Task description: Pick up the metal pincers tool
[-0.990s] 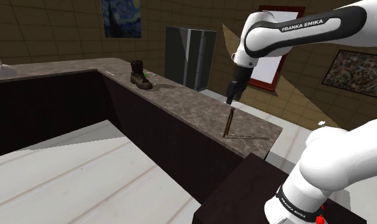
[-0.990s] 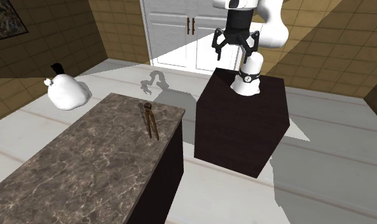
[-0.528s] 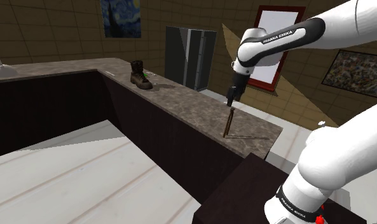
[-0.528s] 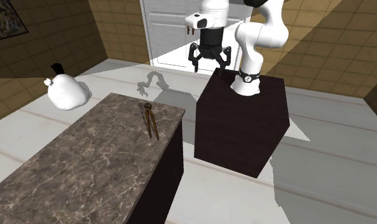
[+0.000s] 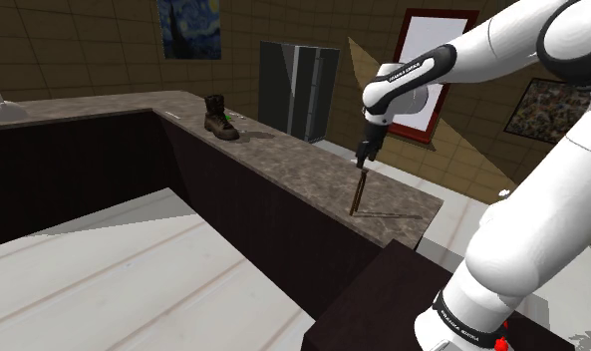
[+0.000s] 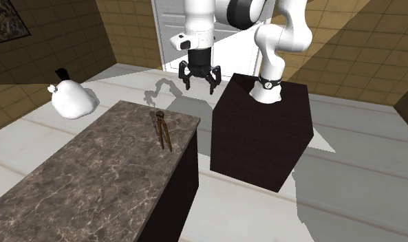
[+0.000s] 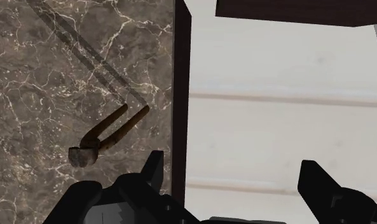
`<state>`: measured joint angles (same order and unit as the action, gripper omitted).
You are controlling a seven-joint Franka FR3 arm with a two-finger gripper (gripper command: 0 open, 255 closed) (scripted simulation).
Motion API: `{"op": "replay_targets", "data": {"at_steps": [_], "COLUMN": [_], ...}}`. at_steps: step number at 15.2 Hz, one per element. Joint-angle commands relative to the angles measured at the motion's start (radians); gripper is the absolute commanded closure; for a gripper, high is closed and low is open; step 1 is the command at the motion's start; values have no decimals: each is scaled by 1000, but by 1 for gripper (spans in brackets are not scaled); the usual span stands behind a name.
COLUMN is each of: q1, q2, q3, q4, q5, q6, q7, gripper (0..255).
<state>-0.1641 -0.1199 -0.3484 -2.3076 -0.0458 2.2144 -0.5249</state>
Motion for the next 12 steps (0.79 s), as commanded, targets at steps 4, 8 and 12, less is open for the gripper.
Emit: {"op": "replay_targets", "data": {"at_steps": [4,8,12], "q1": [-30,-73,-133], "q2": [179,332,484], "q3": [-46,-58,-50], "q4": [110,227,364], "q5": [72,146,213], "q6": [57,78,79], "q7": [-116,-207,-283], "gripper": [0,0,0]}}
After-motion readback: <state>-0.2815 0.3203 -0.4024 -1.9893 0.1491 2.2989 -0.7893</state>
